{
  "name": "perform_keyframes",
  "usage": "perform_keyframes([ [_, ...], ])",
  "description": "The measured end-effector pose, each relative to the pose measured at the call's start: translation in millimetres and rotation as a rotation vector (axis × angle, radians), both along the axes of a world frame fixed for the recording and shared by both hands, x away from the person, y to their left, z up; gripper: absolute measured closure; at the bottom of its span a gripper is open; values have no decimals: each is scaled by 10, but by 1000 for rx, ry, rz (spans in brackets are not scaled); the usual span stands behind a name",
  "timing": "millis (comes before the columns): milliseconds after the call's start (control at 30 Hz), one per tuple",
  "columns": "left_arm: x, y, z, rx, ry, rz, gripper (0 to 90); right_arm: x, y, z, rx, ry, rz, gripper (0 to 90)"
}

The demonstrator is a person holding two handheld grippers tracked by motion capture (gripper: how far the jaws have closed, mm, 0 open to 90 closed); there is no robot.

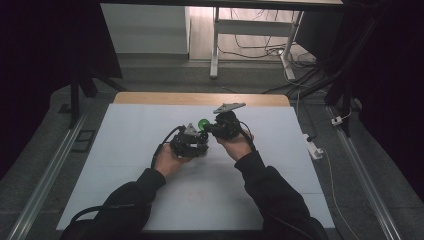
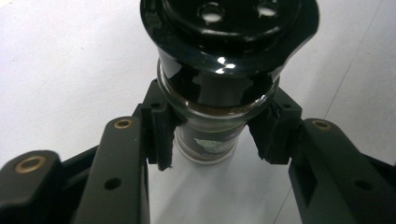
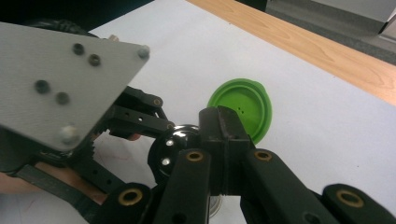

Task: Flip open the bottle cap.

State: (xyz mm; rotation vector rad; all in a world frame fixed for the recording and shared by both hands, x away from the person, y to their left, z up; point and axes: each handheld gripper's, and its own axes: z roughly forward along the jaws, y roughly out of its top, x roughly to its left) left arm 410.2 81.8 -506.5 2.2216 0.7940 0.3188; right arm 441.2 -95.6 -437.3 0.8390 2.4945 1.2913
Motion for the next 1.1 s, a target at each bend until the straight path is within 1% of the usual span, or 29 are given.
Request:
perform_keyframes([
  [100,1,0,-2,-6,3,1,540,9,1,-15,-10,3,-4,898],
  [233,1,-3,1,-2,3,3,539,10,-6,-21,-13,6,-2,898],
  [467,10,-4,9,3,6,0,537,13,-33,-19,-13,4,-1,897],
  [667,18,-1,17,7,9,-9,533,-9,-55,16,-5,1,7,891],
  [733,17,1,22,9,6,-10,527,-24,-51,29,-7,-4,11,860],
  [867,8,21,59,6,-2,-8,453,-58,-46,58,-14,-12,19,812],
  [933,9,40,80,-1,6,-7,418,-76,-46,72,-14,-13,20,785],
  [967,8,51,89,0,3,-6,409,-85,-46,79,-14,-14,21,771],
  [1033,6,67,103,-10,16,-9,382,-104,-49,90,-16,-11,24,740],
  [1100,0,82,119,-12,19,-10,360,-123,-50,99,-17,-7,26,705],
])
